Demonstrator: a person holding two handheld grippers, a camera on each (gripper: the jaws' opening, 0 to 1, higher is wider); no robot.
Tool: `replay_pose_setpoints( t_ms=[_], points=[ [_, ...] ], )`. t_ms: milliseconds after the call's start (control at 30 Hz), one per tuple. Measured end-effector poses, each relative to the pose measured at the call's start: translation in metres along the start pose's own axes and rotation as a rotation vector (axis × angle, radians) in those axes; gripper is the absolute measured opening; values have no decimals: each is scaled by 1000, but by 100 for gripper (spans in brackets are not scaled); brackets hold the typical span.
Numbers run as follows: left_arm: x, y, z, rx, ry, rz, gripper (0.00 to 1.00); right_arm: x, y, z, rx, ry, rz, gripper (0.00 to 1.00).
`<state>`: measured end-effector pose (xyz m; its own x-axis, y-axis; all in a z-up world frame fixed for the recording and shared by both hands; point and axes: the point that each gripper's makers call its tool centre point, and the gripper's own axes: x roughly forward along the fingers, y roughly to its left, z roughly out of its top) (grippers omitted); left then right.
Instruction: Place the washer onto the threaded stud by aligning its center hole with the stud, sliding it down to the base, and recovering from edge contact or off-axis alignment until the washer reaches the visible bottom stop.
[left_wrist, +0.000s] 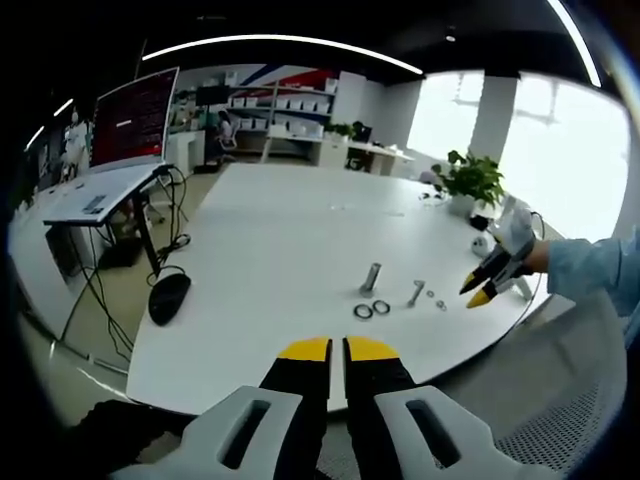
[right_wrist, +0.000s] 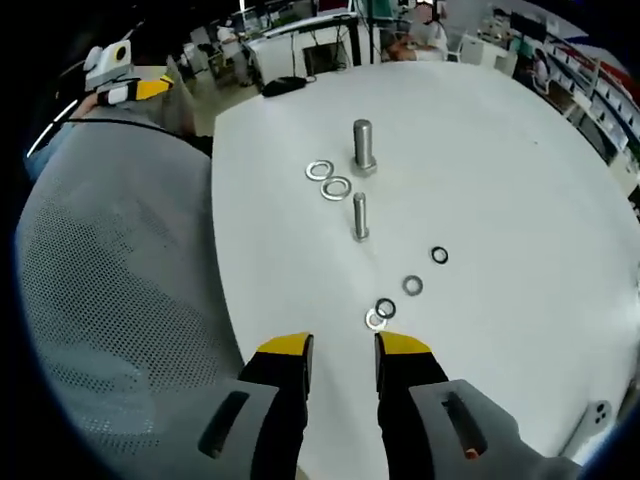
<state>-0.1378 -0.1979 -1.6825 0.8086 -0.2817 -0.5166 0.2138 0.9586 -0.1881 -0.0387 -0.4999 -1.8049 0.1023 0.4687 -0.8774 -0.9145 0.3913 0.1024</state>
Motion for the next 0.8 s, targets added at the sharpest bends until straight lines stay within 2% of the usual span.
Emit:
replay_pose_setpoints(
  t_ms=[267,600,800],
  points=[
    [-1,1,2,-15,-17,2,2,5,-3,2,-26,18,-20,26],
    [-1,2,2,-19,-14,6,2,23,-15,-6,13,45,-22,24],
    [-1,1,2,-20,-15,4,2,33,-22,-6,-25,71,-34,24]
  ],
)
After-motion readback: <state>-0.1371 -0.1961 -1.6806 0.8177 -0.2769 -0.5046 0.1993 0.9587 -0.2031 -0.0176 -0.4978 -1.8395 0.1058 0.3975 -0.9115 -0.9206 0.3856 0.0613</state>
